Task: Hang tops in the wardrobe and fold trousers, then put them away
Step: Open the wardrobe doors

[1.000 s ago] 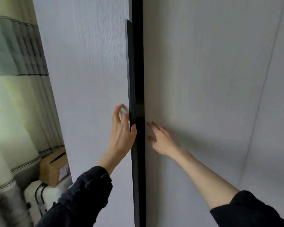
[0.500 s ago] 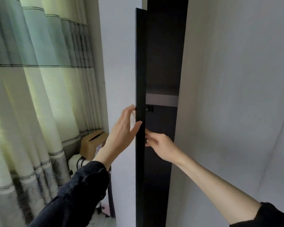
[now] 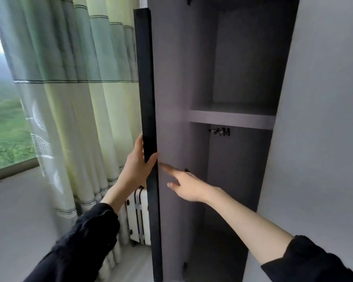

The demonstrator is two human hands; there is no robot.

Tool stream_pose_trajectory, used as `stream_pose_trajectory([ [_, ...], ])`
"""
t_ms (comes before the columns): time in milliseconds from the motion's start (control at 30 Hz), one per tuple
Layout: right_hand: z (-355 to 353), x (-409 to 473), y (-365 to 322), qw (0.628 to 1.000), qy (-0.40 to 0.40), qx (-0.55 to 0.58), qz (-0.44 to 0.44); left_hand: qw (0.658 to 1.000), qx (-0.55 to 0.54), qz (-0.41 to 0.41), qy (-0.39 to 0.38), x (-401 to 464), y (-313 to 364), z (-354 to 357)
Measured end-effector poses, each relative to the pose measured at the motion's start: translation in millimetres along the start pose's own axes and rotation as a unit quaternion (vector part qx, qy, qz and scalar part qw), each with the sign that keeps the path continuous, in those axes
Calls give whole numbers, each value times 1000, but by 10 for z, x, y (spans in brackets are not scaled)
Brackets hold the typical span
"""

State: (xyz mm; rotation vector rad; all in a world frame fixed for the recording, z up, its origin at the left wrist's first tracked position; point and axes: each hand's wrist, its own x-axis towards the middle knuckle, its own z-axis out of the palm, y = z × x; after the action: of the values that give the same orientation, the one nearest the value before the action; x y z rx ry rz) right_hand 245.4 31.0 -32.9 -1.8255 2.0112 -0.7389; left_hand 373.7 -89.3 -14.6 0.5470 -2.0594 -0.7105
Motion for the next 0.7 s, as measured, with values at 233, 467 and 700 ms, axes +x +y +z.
stream_pose_trajectory([
  [233,68,220,-76,998,42,-48,-9,950,193,142,198,-266,46,-305],
  [467,-313,-44,322,981,152,-112,33,989,89,110,30,-138,139,208],
  [700,-1107,-615,1242,904,271,-302,132,991,-37,111,-71,261,430,1339],
])
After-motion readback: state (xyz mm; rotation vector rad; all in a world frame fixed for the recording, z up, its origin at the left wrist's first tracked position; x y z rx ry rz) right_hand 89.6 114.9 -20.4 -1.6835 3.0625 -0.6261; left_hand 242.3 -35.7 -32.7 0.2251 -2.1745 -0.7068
